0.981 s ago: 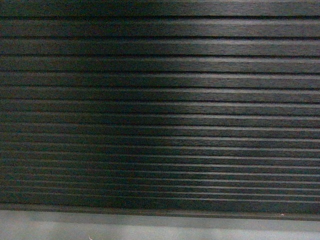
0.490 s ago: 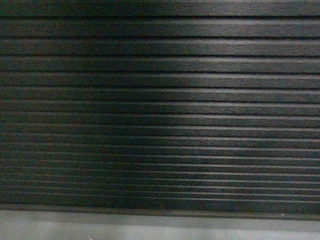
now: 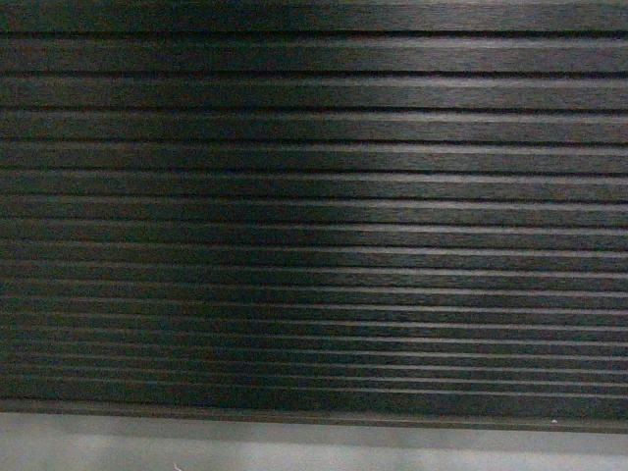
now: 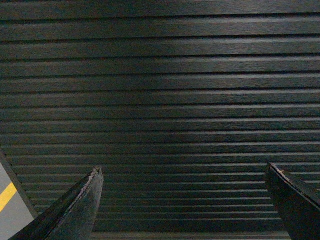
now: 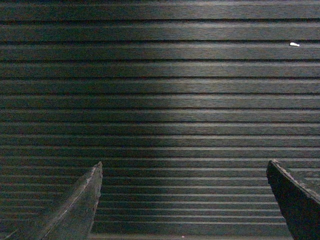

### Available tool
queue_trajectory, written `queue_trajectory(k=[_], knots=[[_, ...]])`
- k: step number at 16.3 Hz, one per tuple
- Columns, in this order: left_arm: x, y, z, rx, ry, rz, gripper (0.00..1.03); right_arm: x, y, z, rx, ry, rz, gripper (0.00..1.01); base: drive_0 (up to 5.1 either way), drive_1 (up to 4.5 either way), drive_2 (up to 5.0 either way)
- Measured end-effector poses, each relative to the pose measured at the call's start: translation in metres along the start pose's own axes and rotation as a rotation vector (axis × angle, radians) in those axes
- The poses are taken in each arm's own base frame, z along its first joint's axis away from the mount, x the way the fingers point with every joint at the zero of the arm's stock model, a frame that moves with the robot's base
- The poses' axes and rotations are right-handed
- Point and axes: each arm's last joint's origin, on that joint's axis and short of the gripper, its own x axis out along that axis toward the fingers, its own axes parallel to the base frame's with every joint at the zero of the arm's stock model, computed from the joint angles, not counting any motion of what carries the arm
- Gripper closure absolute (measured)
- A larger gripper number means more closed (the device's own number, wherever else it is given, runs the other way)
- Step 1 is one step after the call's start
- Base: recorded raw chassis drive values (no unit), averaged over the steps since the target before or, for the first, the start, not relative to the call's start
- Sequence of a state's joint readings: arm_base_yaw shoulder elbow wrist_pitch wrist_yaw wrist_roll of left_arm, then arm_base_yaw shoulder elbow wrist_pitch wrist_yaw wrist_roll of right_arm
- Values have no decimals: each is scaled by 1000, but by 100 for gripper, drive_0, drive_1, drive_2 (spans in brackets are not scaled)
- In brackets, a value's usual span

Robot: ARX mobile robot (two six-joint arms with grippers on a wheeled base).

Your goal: Place dark red mango on scale at checkout

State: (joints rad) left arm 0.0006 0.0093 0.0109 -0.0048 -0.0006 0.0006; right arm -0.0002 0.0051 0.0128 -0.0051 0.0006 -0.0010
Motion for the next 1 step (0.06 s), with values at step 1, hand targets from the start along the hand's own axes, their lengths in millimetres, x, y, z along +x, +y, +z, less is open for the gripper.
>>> queue_trajectory(k=[1], knots=[[0, 0, 0, 0, 0, 0, 5, 0, 0, 0, 0, 0, 0, 3, 0, 0, 0]])
